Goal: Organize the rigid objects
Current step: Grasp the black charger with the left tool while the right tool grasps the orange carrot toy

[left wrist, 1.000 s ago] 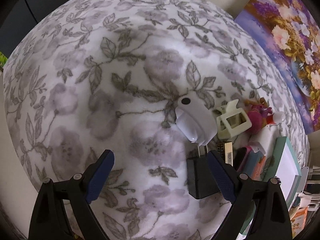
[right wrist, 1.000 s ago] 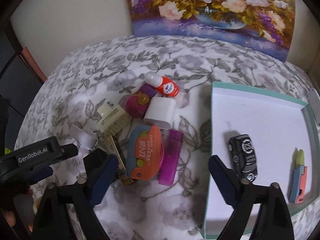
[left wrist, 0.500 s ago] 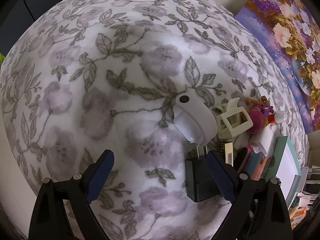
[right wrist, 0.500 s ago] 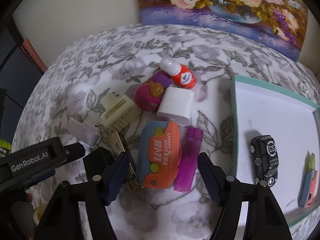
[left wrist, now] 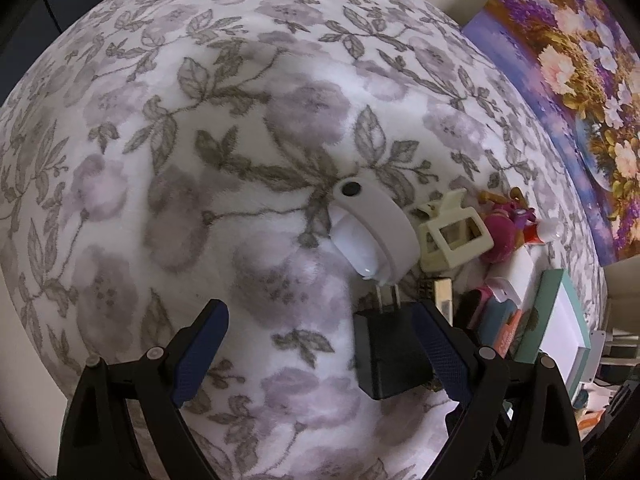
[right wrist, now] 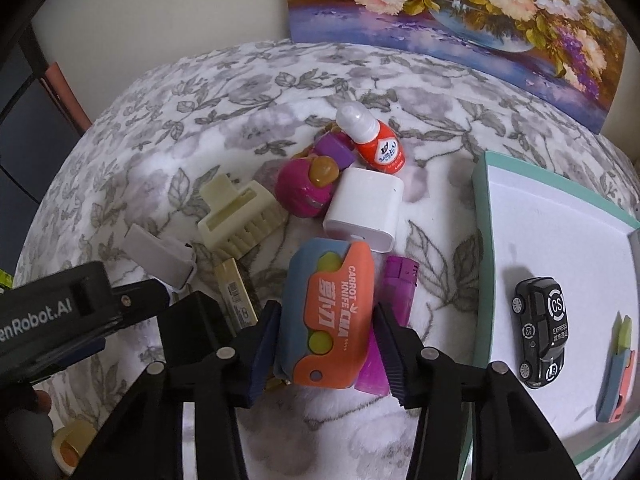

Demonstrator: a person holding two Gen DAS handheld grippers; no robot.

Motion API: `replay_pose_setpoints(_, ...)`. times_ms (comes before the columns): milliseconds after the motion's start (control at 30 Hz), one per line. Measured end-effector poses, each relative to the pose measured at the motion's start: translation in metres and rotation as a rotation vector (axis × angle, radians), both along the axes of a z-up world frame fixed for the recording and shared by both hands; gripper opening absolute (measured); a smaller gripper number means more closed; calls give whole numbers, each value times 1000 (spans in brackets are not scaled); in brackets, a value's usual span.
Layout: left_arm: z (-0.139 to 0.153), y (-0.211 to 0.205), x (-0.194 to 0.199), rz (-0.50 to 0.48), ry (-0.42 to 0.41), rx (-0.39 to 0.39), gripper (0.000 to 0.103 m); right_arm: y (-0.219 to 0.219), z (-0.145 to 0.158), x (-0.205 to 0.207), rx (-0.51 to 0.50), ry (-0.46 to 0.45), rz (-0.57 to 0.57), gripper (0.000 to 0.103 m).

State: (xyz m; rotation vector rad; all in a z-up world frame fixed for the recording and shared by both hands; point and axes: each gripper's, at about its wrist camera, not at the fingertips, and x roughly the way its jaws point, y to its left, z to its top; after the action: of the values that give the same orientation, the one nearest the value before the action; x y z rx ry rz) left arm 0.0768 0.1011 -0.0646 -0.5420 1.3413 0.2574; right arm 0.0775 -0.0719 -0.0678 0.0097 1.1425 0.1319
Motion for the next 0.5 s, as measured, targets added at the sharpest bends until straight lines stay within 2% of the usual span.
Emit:
replay_pose_setpoints(133,0,-8,2,-21,-5,-18,94,-5,1,-1,24,8,-9,48)
replay_pose_setpoints(500,-6,-30,9,-82,1,1,94,-16,5,-2,78,42,-33,46)
